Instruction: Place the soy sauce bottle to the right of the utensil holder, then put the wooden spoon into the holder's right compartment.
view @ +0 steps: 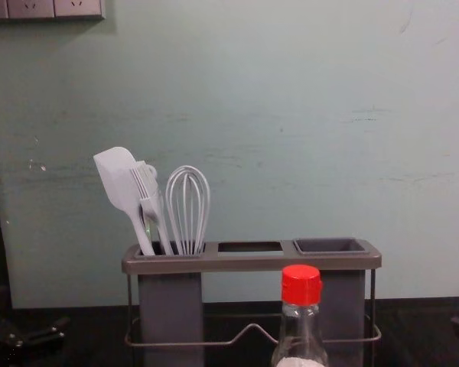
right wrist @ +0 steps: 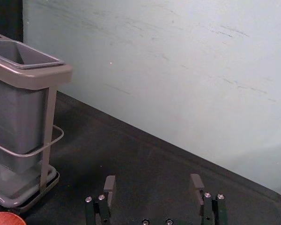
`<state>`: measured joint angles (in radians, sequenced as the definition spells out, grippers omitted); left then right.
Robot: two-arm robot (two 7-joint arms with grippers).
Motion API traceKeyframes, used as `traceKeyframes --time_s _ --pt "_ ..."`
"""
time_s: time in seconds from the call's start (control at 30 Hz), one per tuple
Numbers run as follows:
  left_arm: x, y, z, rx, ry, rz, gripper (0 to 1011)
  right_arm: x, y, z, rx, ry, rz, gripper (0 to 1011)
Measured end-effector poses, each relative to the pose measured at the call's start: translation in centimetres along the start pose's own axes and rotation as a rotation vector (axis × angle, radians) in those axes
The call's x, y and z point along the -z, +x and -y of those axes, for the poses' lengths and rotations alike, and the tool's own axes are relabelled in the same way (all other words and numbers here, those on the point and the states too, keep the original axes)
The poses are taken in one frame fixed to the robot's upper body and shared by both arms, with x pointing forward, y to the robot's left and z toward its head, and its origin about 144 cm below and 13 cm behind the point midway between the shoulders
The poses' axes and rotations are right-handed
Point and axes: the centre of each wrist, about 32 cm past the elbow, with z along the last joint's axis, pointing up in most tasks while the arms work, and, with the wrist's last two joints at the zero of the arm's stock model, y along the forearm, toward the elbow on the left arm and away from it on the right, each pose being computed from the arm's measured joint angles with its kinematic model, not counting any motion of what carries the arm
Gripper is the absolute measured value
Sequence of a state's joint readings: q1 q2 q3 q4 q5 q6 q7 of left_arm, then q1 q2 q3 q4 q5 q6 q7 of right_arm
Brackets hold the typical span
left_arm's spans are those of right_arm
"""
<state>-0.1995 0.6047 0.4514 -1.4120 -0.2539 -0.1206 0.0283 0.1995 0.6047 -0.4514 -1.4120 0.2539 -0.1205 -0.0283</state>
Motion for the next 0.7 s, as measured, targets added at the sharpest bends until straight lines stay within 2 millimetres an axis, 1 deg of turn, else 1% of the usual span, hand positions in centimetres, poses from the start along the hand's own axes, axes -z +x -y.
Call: traceKeyframes --time_s 0.7 --pt "0.00 0.00 0.00 0.000 0.000 0.000 1005 0.00 0.00 0.00 0.000 0.000 0.000 1003"
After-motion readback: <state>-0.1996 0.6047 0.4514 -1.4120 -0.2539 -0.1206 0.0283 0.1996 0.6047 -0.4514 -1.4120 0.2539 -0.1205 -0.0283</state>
